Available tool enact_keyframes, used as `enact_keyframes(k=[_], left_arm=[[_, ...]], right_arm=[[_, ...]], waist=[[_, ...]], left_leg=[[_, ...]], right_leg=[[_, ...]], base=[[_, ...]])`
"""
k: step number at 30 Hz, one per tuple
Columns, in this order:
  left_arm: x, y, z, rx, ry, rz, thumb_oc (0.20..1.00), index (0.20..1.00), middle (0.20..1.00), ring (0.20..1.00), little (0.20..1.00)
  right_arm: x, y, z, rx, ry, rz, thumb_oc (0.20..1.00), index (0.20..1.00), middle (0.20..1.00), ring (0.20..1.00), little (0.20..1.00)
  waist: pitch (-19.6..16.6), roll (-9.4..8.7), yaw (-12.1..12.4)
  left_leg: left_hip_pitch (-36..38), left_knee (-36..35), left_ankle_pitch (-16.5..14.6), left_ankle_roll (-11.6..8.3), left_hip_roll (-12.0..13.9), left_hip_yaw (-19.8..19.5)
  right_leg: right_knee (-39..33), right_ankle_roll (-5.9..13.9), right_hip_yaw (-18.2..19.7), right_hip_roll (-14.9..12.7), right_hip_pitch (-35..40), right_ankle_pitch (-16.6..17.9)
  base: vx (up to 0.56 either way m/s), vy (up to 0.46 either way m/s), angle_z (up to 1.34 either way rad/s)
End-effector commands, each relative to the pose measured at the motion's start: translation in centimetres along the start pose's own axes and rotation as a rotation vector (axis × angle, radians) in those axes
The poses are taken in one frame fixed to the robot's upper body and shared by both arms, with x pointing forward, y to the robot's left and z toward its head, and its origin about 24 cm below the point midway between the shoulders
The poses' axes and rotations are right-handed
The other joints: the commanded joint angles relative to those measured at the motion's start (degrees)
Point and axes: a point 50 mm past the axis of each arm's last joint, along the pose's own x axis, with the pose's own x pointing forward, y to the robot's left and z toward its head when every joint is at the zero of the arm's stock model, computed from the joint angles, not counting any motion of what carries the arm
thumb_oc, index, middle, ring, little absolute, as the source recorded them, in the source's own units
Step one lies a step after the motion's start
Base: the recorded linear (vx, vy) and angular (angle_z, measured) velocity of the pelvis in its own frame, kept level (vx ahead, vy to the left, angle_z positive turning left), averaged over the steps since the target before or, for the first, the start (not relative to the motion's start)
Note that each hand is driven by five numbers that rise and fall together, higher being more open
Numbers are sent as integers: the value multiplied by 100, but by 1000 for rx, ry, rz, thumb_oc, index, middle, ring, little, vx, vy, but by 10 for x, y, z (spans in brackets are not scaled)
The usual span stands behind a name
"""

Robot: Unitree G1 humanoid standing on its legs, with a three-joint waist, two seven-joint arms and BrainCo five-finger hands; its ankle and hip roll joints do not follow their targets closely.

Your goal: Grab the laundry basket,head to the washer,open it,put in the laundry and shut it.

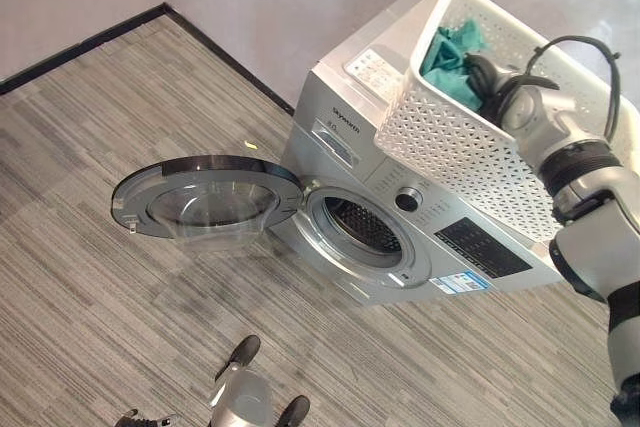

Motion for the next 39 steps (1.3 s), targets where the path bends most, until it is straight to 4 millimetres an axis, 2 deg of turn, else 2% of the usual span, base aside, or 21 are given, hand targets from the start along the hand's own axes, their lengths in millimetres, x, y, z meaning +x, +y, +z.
enact_keyframes(k=[1, 8, 9, 13, 15, 16, 19, 23, 25, 29, 32, 33, 35, 39], left_arm=[[0, 5, -2, 77, 6, 34, 1000, 1000, 1000, 1000, 1000], [-1, -17, 8, 117, -37, -12, 1000, 1000, 1000, 1000, 1000], [-1, -17, 8, 117, -38, -13, 1000, 1000, 1000, 1000, 1000], [-3, -29, 5, 151, -35, -36, 1000, 1000, 1000, 1000, 1000], [-4, -33, 5, 167, -38, -43, 1000, 1000, 1000, 1000, 1000], [-4, -36, 3, 185, -38, -46, 1000, 1000, 1000, 1000, 1000], [-5, -39, 3, 199, -41, -51, 1000, 1000, 1000, 1000, 1000], [-6, -44, 2, 216, -45, -55, 1000, 1000, 1000, 1000, 1000], [-6, -45, 1, 215, -41, -51, 1000, 1000, 1000, 1000, 1000], [-6, -46, 1, 215, -34, -48, 1000, 1000, 1000, 1000, 1000], [-7, -48, 3, 220, -40, -42, 1000, 1000, 1000, 1000, 1000], [-7, -48, 3, 221, -41, -42, 1000, 1000, 1000, 1000, 1000], [-7, -51, 7, 233, -58, -38, 1000, 1000, 1000, 1000, 1000], [-7, -52, 9, 246, -63, -35, 1000, 1000, 1000, 1000, 1000]], right_arm=[[-2, -33, -14, -36, 93, -166, 200, 200, 200, 200, 200], [-14, -71, -42, 104, 195, -368, 200, 200, 200, 200, 200], [-14, -71, -42, 104, 196, -369, 200, 200, 200, 200, 200], [-23, -101, -48, 263, 199, -545, 200, 200, 200, 200, 200], [-26, -109, -47, 295, 182, -592, 200, 200, 200, 200, 200], [-29, -121, -45, 358, 155, -664, 200, 200, 200, 200, 200], [-31, -126, -43, 395, 130, -701, 200, 200, 200, 200, 200], [-37, -145, -32, 571, 32, -804, 200, 200, 200, 200, 200], [-37, -150, -22, 721, -25, -835, 200, 200, 200, 200, 200], [-35, -154, -9, 854, -82, -852, 200, 200, 200, 200, 200], [-38, -167, 6, 1034, -156, -914, 200, 200, 200, 200, 200], [-38, -167, 6, 1034, -156, -915, 200, 200, 200, 200, 200], [-50, -184, 14, 1159, -241, -1028, 200, 200, 200, 200, 200], [-66, -204, 13, 1299, -342, -1134, 200, 200, 200, 200, 200]], waist=[[-83, 68, 68], [-127, 250, -8], [-135, 243, -17], [-209, 369, -80], [-256, 396, -107], [-275, 449, -98], [-314, 469, -118], [-408, 527, -154], [-487, 548, -192], [-574, 555, -222], [-675, 565, -232], [-675, 558, -237], [-762, 571, -230], [-890, 562, -201]], left_leg=[[277, -431, 10, 75, 98, 73], [275, -402, -2, 91, 68, 60], [252, -396, 11, 97, 55, 55], [249, -401, -8, 109, 49, 62], [211, -392, 6, 123, 13, 63], [247, -403, -23, 121, 29, 74], [208, -396, -2, 136, -2, 62], [238, -393, -25, 145, -1, 64], [278, -392, -40, 153, -1, 91], [326, -386, -62, 159, 2, 126], [443, -404, -124, 149, 30, 151], [422, -400, -97, 156, 15, 148], [476, -420, -106, 149, 22, 108], [565, -441, -145, 121, 50, 82]], right_leg=[[55, 651, -48, -868, 109, 724], [38, 657, -119, -922, 125, 725], [36, 662, -125, -933, 109, 734], [12, 671, -146, -955, 108, 733], [-8, 687, -153, -986, 78, 755], [-13, 691, -148, -990, 94, 747], [-17, 701, -155, -1016, 65, 769], [-18, 705, -153, -1026, 97, 750], [-18, 698, -131, -1023, 115, 732], [-18, 695, -110, -1020, 141, 718], [-18, 680, -86, -991, 227, 669], [-18, 683, -90, -1004, 212, 689], [-18, 678, -123, -992, 281, 638], [-18, 668, -189, -962, 384, 543]], base=[[-9, 6, 7], [-3, -1, 3], [5, -12, 6], [-1, -5, 5], [0, 0, 0], [0, 0, 0], [0, 0, 0], [0, 0, 0], [0, 0, 0], [3, -1, -1], [16, -12, -2], [18, -12, -9], [16, -9, -7], [27, -19, 2]])
